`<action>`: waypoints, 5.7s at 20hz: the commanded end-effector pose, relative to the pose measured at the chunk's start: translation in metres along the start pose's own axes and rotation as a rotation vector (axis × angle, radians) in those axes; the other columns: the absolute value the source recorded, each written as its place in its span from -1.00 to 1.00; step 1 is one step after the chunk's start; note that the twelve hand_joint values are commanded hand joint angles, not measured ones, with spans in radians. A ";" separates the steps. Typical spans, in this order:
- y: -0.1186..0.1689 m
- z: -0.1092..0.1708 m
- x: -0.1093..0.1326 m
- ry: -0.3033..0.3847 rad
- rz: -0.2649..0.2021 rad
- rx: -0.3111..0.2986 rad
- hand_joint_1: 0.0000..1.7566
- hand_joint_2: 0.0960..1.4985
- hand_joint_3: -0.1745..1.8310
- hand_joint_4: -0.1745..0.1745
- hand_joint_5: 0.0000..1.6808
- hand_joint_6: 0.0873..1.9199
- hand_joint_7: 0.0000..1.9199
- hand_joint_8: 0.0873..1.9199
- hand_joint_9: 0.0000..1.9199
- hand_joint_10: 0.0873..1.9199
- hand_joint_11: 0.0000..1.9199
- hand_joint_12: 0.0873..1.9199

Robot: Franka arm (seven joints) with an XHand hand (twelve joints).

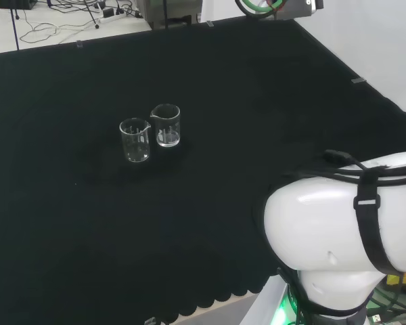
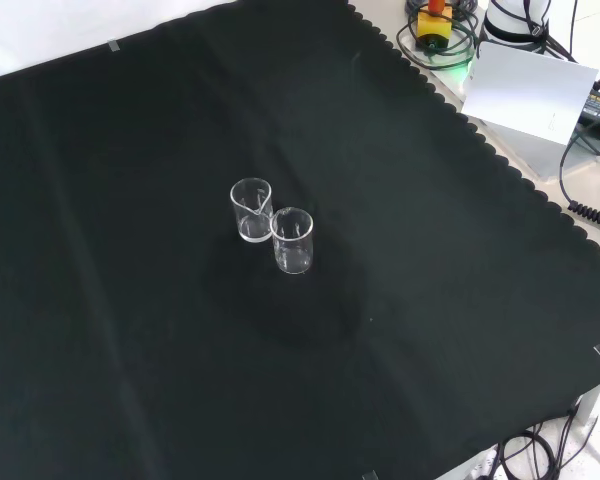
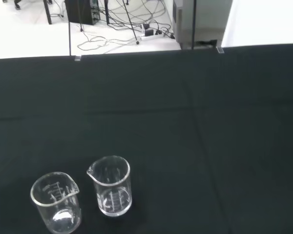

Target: Pick up the beaker on the right.

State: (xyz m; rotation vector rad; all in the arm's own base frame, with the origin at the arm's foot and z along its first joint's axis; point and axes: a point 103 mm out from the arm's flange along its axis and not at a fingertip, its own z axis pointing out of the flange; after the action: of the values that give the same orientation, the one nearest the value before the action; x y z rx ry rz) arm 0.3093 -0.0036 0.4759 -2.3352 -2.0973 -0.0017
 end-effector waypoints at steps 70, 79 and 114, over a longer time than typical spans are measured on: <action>0.192 0.306 -0.035 0.383 -0.175 0.217 0.25 -0.45 -0.15 -0.22 -0.61 -1.00 -0.81 -0.43 -0.62 -0.40 -0.89 0.39; 0.195 0.336 -0.024 0.437 -0.247 0.274 0.22 -0.46 -0.13 -0.22 -0.61 -1.00 -0.81 -0.43 -0.63 -0.42 -0.90 0.38; 0.202 0.403 0.022 0.743 -0.352 0.373 0.16 -0.49 -0.15 -0.21 -0.59 -1.00 -0.81 -0.43 -0.63 -0.43 -1.00 0.40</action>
State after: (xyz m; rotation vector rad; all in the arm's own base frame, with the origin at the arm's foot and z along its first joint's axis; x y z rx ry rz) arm 0.5113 -0.0041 0.0766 -1.4321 -1.8905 -0.3248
